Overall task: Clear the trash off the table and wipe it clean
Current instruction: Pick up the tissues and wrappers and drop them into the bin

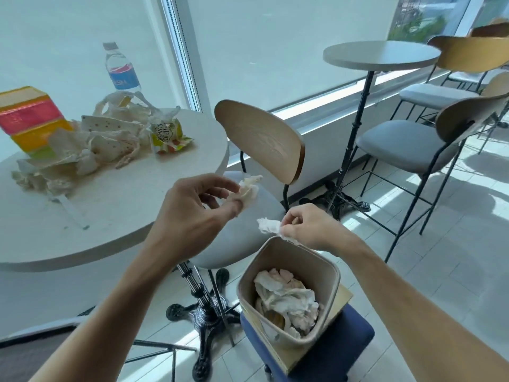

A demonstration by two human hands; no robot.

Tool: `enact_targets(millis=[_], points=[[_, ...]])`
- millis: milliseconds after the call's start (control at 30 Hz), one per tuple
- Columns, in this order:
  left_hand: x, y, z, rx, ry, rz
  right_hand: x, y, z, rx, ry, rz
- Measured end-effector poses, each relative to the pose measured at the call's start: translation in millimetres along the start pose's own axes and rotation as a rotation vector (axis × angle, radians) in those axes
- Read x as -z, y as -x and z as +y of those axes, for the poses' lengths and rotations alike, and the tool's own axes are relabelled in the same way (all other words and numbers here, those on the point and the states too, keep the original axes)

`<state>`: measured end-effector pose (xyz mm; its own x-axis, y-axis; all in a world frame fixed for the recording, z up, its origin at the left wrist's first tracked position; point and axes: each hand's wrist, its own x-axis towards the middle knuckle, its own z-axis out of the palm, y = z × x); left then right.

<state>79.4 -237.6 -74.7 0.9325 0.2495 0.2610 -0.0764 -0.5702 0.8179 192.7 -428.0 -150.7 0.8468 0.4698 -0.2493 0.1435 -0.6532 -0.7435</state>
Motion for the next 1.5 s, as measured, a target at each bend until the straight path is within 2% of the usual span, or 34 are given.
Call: enact_targets(millis=[167, 300, 433, 600, 800, 900, 1133, 1333, 1500], points=[[-38, 4, -10, 0.078, -0.031, -0.045, 11, 0, 21, -0.027, 0.015, -0.034], [-69, 11, -24, 0.192, -0.015, -0.141, 25, 2, 21, 0.038, -0.022, -0.043], [-93, 19, -33, 0.285, -0.096, -0.233, 36, 4, 16, 0.101, -0.081, -0.058], [-89, 22, -30, 0.325, -0.11, -0.172, 39, 4, 1, 0.169, -0.107, -0.057], [-38, 20, -15, 0.177, -0.088, -0.037, 32, -3, -49, 0.311, -0.159, -0.119], [0, 13, -7, 0.121, -0.088, 0.057, 25, -13, -89, 0.388, -0.172, -0.053], [85, -11, -16, 0.093, -0.117, 0.167, -10, -54, -165, 0.469, -0.103, 0.061], [144, -34, -47, 0.142, -0.131, 0.232, -46, -97, -215, 0.44, 0.132, 0.228], [172, -45, -66, 0.146, -0.126, 0.266, -71, -130, -228, 0.327, 0.295, 0.344]])
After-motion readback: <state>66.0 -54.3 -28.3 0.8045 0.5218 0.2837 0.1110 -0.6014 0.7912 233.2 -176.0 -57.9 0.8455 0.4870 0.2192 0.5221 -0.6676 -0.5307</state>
